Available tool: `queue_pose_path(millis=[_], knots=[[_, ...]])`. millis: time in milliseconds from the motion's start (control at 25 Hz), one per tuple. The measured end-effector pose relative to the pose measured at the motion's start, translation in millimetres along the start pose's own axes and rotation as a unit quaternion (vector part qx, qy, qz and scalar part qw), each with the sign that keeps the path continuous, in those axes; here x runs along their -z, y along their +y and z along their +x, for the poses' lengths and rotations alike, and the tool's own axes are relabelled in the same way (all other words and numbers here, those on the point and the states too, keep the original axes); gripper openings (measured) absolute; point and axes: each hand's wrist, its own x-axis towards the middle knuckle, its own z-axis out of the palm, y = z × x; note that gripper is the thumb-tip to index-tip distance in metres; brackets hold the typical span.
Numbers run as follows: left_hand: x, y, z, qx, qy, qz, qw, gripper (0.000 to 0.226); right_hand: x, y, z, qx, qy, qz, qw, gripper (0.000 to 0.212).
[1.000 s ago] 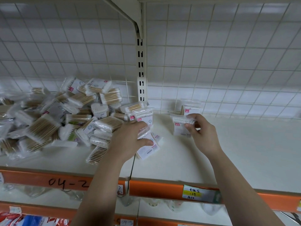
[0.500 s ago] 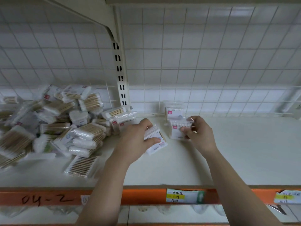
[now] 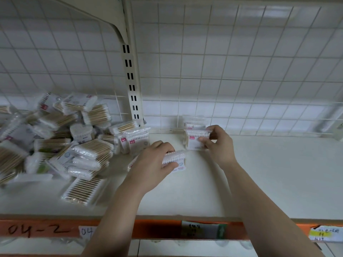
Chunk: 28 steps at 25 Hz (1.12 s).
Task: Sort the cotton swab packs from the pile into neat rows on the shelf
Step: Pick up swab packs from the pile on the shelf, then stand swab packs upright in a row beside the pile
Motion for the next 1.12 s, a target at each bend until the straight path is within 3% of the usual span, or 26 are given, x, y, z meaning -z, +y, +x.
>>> queue_pose_path(millis=[280,560,800,1120], knots=[[0.1,-5.1,3.1,0.020,0.006,0.005,1.000,0.020,-2.5,8.8,13.0,-0.002,-0.007,-0.029,1.000,0.021],[0.2,-3.9,8.4,0.027,-0.011,-0.005,1.000,0.021,-5.1,3.9,22.6,-0.042,-0.008,-0.035,0.998,0.038],[-1.6,0.4,7.5,0.059,-0.012,-0.012,0.998,0.024,-5.4,5.9,23.7,-0.059,-0.010,-0.040,0.997,0.038],[-22.8,1.8,23.5,0.026,0.045,-0.011,0.999,0.021,23.2,21.0,18.9,-0.050,-0.067,-0.118,0.990,0.029]])
